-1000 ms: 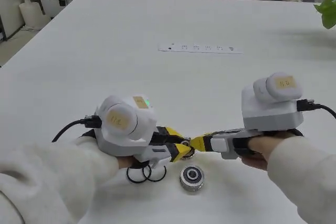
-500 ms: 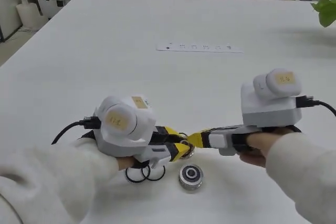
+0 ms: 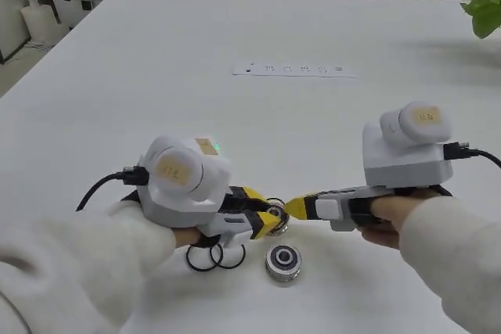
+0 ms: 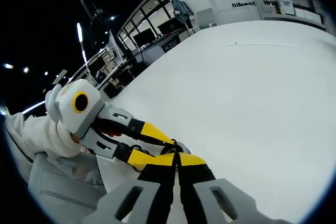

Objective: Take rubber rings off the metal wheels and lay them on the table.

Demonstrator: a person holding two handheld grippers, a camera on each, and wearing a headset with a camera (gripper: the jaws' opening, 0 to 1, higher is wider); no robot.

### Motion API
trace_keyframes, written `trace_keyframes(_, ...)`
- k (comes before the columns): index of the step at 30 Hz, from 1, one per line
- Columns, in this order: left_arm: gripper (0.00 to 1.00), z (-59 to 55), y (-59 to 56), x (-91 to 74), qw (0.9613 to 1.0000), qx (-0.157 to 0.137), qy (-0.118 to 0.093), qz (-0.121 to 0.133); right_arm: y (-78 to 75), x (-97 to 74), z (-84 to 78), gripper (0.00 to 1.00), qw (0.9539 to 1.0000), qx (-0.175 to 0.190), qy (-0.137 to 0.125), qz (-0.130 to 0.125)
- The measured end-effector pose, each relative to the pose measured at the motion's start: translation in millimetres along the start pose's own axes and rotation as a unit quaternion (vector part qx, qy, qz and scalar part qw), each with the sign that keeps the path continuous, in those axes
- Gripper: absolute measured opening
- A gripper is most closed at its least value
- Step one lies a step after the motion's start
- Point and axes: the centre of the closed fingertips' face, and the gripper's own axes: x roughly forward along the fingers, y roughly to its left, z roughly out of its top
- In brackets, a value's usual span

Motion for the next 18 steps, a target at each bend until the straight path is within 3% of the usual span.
trace_keyframes(6,0.25,6.1,-5.8,-6.8,1.0000,0.004,-0.001,-0.007,1.4,-1.7,1.9,0.00,1.0000,0.002,-0.003,0.003)
trace_keyframes(14,0.34,12.3,-3.9,-15.1,0.9999,0.012,-0.001,-0.008,4.3,-4.6,3.8,0.00,0.9999,0.008,-0.007,0.007)
trace_keyframes(18,0.34,20.8,-2.1,-22.3,0.9999,0.011,-0.009,-0.004,7.7,-6.2,4.9,0.00,0.9999,0.007,-0.010,0.011)
